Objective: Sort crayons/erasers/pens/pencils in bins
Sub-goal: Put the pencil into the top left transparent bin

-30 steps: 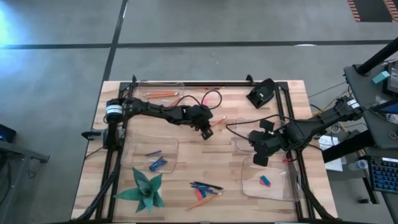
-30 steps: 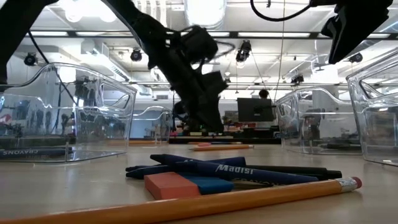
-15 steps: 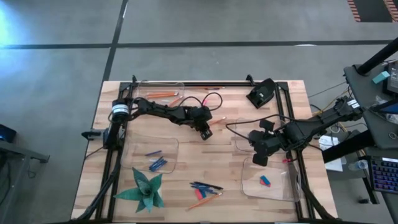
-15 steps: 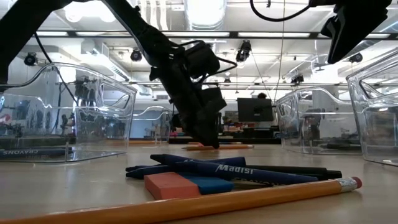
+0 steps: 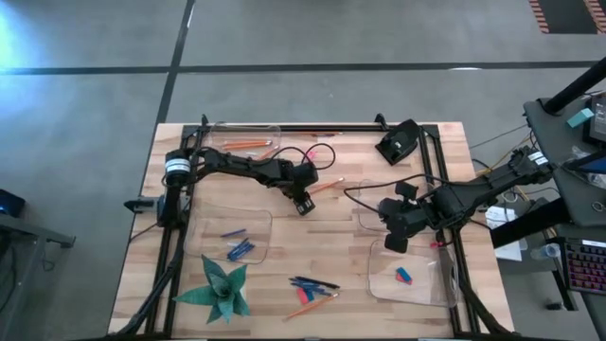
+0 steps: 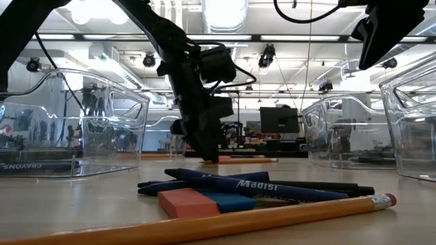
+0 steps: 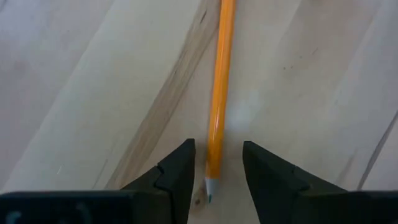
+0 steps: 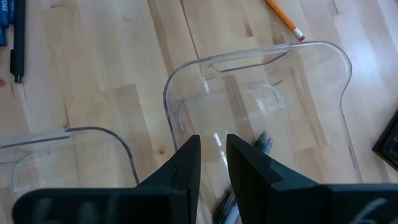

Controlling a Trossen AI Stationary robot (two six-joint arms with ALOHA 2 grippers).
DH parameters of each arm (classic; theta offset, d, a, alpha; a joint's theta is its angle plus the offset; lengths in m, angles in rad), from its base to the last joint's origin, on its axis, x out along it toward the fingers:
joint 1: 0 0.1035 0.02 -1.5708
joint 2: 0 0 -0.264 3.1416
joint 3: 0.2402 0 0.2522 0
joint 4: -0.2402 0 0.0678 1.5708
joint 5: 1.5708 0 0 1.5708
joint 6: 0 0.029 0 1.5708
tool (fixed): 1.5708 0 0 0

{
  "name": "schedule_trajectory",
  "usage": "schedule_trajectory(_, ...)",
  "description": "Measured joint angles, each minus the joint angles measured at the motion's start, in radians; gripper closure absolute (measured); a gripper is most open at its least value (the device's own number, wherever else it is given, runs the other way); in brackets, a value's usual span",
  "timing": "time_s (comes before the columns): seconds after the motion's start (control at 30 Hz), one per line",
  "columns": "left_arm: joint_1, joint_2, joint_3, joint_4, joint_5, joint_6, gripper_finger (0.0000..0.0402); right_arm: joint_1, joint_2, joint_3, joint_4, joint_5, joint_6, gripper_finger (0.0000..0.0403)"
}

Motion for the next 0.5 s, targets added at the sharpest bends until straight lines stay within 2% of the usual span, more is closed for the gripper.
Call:
schedule_trajectory(0.13,0.000,0.001,-0.002,-0.004,0.001,-0.001,0.0308,0.000,0.000,0.000,0.000,0.000,0.000,0.0335)
schedule_trajectory(0.33,0.003,0.001,-0.005,-0.005,0.000,-0.004,0.0383,0.000,0.000,0.000,0.000,0.000,0.000,0.0335)
schedule_trajectory(0.5,0.004,0.002,-0.006,-0.001,0.003,-0.002,0.0393,0.000,0.000,0.000,0.000,0.000,0.000,0.0335)
